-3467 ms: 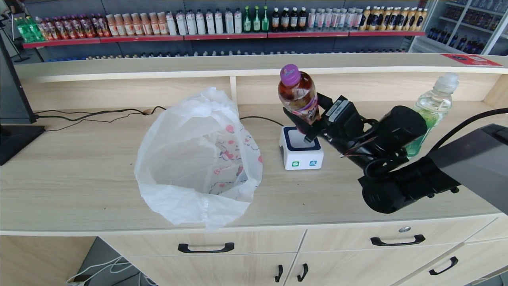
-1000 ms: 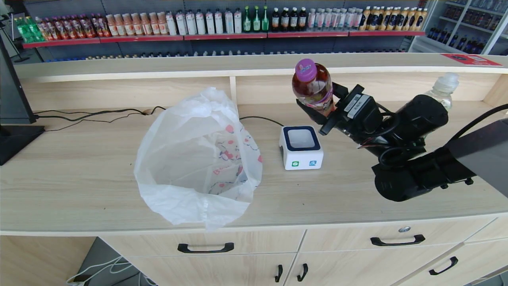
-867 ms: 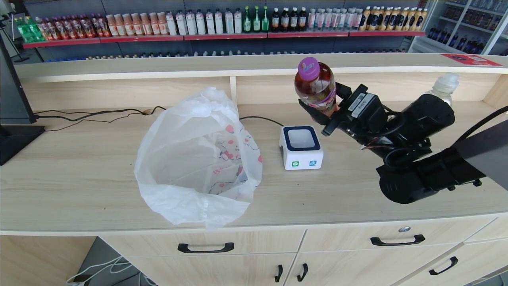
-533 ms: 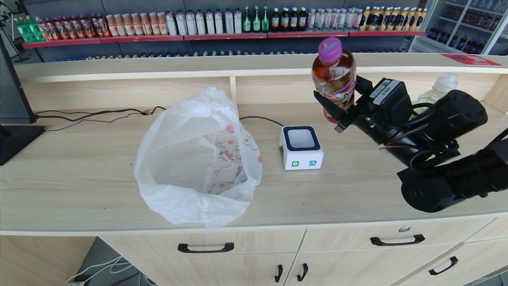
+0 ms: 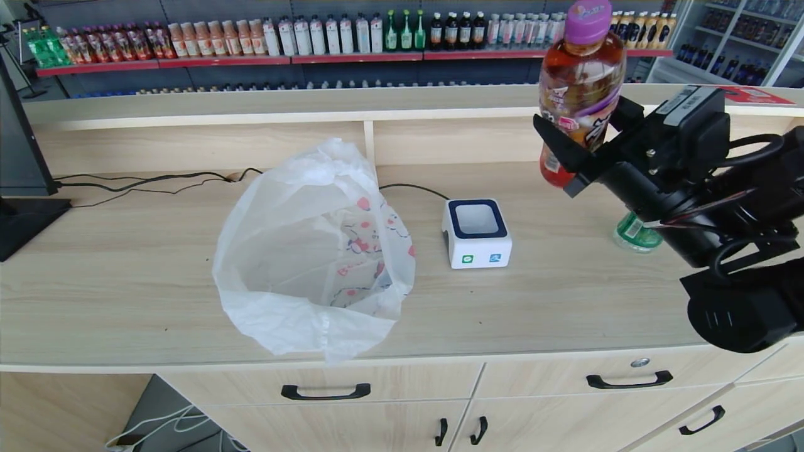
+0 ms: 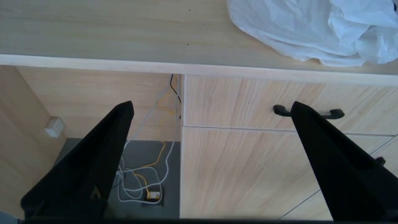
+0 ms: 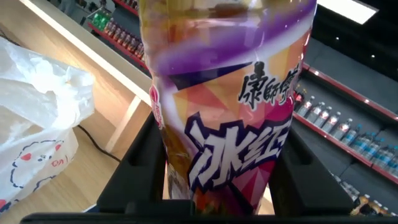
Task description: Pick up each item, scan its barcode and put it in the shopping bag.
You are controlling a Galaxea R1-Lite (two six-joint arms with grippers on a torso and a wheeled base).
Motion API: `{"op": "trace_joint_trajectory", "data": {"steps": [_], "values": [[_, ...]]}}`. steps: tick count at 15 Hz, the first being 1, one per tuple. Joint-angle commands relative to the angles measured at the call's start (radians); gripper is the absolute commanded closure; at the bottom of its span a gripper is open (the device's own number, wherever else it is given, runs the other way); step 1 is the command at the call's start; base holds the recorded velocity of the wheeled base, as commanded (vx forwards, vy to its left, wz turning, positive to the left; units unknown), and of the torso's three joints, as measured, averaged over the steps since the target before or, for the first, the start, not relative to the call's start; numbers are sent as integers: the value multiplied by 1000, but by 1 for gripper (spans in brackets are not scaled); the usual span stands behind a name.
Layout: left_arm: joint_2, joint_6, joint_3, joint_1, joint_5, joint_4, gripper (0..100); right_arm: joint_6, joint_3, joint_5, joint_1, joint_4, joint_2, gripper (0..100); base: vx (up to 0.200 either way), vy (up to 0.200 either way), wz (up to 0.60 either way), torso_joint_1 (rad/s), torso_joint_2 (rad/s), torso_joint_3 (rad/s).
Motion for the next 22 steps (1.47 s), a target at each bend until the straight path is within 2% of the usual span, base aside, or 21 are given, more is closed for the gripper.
{"op": "trace_joint_trajectory", "data": {"steps": [1,3,6,8,10,12,17,20,22], "values": [[0,0,0,0,0,-1,0,68,117,-75,2,-1,-135,100,0,0,0,0,0,0],[0,0,0,0,0,-1,0,159,241,-179,15,-1,-210,100,0,0,0,0,0,0],[0,0,0,0,0,-1,0,268,385,-209,46,-1,-277,100,0,0,0,0,0,0],[0,0,0,0,0,-1,0,309,387,-265,89,-1,-282,100,0,0,0,0,0,0],[0,0,0,0,0,-1,0,342,395,-327,193,-1,-279,100,0,0,0,0,0,0],[0,0,0,0,0,-1,0,340,421,-342,253,-1,-279,100,0,0,0,0,0,0],[0,0,0,0,0,1,0,386,413,-350,279,-1,-230,100,0,0,0,0,0,0],[0,0,0,0,0,-1,0,435,346,-477,276,-1,-170,100,0,0,0,0,0,0],[0,0,0,0,0,-1,0,435,312,-489,276,-1,-138,100,0,0,0,0,0,0]]}}
